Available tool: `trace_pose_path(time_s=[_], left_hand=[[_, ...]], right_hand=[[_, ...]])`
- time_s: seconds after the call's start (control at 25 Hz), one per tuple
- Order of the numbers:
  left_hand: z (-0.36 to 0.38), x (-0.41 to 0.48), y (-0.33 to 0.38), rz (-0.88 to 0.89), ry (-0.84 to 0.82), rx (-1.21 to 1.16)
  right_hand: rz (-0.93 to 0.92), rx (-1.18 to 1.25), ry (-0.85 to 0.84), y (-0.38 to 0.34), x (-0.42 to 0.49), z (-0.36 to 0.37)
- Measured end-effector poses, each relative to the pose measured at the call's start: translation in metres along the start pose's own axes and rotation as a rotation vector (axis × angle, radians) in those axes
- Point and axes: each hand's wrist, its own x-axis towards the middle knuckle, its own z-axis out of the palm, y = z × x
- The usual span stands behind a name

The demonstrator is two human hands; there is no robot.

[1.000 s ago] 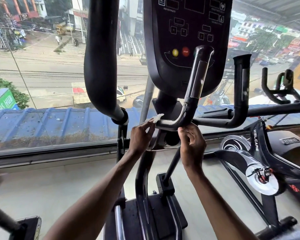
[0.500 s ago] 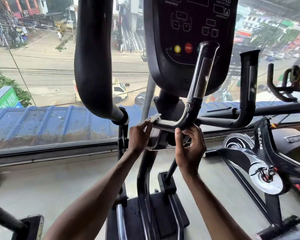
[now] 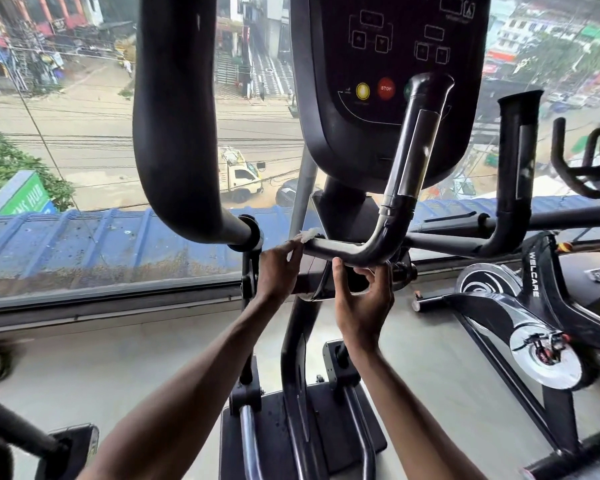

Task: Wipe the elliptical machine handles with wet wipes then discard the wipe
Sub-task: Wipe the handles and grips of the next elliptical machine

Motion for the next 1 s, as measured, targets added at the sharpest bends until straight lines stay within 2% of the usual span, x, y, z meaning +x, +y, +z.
trace_pose_path(time_s=[0.12,0.2,0.32,0.44,0.52,0.72,0.88,1.0], left_hand=[[-0.003,-0.015,0.005,0.098,0.009,-0.094],[0.0,-0.01,-0.007,0.099,-0.007,-0.079],[0.015,0.019,-0.037,-0.076,-0.009,-0.067],[0.03,0.031,-0.05,-0.309,-0.02,-0.379],[0.034,0.034,-0.047,-0.404,-0.036,-0.533],[0.037,0.059,-0.034,-0.669,-0.096,-0.728],[0.027,0.054,-0.012,-0.571,-0.098,-0.606],[0.007,0.024,0.016,-0.314,-0.058,-0.461]], right_hand=[[0.006,-0.031,0.003,0.006,0.001,0.002],[0.002,-0.044,-0.004,0.008,0.001,0.002],[-0.007,-0.039,0.007,0.008,0.0,0.002],[0.008,-0.055,0.01,0.006,-0.002,0.001],[0.017,-0.058,0.009,0.006,-0.003,0.001],[0.038,-0.025,0.012,0.006,-0.003,0.004],[0.031,-0.028,0.009,0.007,-0.002,0.003],[0.016,-0.026,0.006,0.008,-0.002,0.002]])
